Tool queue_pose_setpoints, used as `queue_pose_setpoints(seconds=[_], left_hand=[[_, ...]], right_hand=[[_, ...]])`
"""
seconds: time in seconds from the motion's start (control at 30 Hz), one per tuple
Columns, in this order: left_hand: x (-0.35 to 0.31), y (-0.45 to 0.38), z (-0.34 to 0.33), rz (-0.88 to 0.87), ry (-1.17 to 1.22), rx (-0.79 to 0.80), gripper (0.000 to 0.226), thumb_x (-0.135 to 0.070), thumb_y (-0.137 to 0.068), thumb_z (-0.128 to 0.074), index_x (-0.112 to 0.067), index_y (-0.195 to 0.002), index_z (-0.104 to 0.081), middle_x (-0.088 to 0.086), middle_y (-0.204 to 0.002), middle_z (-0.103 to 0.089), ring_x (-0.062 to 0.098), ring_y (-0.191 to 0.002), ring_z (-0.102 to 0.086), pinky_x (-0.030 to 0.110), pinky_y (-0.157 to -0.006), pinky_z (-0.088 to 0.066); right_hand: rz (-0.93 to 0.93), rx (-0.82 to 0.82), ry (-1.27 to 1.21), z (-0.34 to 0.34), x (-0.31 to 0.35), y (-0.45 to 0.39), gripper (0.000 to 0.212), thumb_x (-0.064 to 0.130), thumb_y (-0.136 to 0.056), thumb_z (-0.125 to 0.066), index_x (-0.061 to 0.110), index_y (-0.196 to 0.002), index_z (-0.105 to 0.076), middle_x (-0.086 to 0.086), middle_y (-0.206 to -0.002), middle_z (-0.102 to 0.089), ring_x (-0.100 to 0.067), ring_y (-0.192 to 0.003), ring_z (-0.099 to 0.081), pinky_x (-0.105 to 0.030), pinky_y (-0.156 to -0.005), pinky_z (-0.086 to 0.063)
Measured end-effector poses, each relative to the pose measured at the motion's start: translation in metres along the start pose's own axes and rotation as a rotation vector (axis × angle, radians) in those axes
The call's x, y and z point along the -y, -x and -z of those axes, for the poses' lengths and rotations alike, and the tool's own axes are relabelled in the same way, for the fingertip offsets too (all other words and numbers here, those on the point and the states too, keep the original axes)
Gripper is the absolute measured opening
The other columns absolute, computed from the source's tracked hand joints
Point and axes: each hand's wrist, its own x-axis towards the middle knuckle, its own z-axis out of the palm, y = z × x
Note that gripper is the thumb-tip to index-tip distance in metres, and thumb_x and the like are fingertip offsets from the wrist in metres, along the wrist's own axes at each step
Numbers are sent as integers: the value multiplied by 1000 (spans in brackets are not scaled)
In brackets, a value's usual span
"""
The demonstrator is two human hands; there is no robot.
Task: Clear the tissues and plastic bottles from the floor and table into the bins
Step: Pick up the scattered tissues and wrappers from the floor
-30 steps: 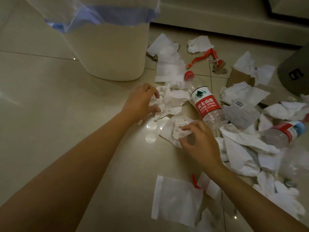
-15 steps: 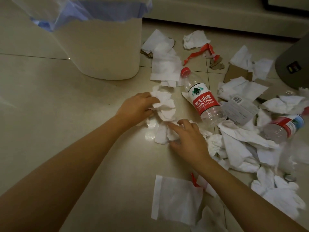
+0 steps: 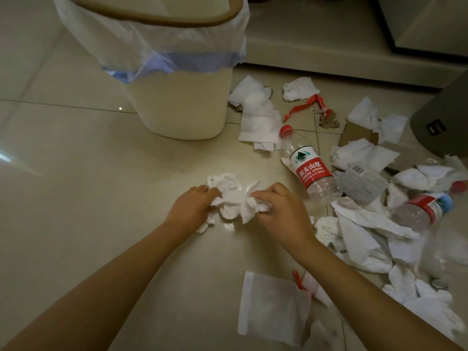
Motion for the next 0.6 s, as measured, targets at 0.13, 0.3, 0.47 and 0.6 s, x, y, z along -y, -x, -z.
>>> queue_pose_setpoints(seconds=[0.13, 0.3, 0.47, 0.6], left_hand=[[-8, -6, 24, 45, -8, -62, 20, -14, -88, -57, -15, -107, -61, 6, -96, -61, 27, -88, -58, 34, -71, -47], [-28, -16, 105, -90, 39, -379, 20, -13, -88, -50, -12, -104, -62, 7, -96, -63, 25, -78, -59, 38, -62, -51], [-44, -37, 208, -230, -10, -623, 28, -24, -87, -47, -10, -104, -65, 11, -97, -66, 27, -87, -60, 36, -68, -50], [-47, -66, 281, -202, -23, -784, 22, -20, -89, -55, -13, -106, -64, 8, -96, -66, 23, -86, -60, 34, -71, -49]], right_hand=[[108, -53, 70, 26, 24, -8, 38, 9, -78, -66, 22, -114, -68, 0, -96, -57, -17, -85, -55, -31, -71, -50], [210, -189, 96, 66, 56, -31, 30, 10, -78, -69, 19, -105, -63, 2, -100, -63, -19, -84, -59, -33, -68, -50], [306, -354, -48, 114, 116, -76, 18, 21, -82, -69, 21, -99, -64, 3, -95, -66, -14, -82, -59, -35, -68, -51], [345, -455, -185, 142, 176, -124, 13, 17, -82, -68, 19, -95, -65, 2, -92, -67, -15, -81, -60, -38, -68, -53]])
